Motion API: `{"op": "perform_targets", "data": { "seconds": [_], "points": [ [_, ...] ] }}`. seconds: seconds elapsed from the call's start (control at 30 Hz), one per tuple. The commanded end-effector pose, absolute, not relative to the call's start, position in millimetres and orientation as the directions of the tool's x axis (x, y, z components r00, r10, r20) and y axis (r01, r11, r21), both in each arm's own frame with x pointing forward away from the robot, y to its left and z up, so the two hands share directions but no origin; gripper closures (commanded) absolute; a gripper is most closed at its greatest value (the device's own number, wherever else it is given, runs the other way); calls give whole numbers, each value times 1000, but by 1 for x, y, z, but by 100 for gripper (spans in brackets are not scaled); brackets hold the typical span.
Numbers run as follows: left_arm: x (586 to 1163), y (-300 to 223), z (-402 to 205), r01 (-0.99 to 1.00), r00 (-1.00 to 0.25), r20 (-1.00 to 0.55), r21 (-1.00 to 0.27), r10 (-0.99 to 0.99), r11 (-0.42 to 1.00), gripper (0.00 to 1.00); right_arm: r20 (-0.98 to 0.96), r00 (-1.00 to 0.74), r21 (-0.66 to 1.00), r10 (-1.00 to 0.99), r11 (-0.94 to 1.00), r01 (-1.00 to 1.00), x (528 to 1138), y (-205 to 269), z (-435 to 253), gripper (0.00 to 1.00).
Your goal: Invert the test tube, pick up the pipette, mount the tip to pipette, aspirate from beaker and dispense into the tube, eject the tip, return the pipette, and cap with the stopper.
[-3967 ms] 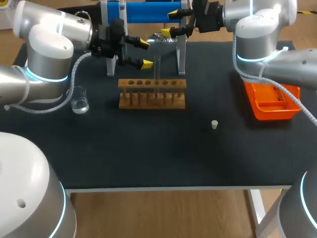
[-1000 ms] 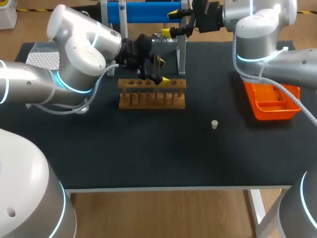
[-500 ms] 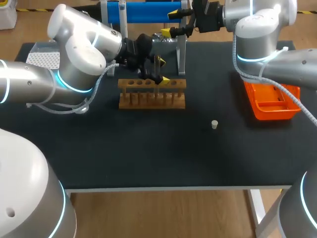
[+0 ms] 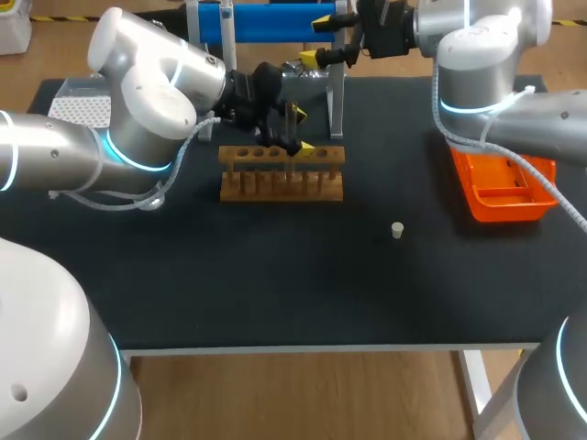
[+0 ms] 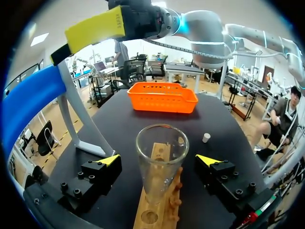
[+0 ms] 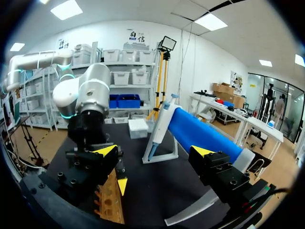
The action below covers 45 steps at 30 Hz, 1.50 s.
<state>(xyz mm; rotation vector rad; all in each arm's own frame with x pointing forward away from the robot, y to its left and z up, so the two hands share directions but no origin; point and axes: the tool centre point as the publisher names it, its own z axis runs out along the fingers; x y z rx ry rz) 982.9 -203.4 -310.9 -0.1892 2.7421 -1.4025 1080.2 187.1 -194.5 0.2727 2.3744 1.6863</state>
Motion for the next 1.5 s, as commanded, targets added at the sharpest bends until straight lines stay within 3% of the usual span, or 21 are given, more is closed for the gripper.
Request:
{"op": "perform_targets", "data": {
  "seconds": [0.03, 0.77, 1.5],
  "points": [
    [984, -204, -311, -84, -991, 9, -810, -132, 580, 0, -93, -950, 935, 298, 353, 19, 1045, 156, -195, 0],
    [984, -204, -311, -84, -991, 9, -810, -132, 580, 0, -56, -907, 933, 418, 346, 102, 901, -2, -236, 0],
    [984, -204, -311, -84, -991, 9, -810, -132, 580, 0, -40, -890, 908, 454, 388, 158, 821, -6, -322, 0]
  ]
}}
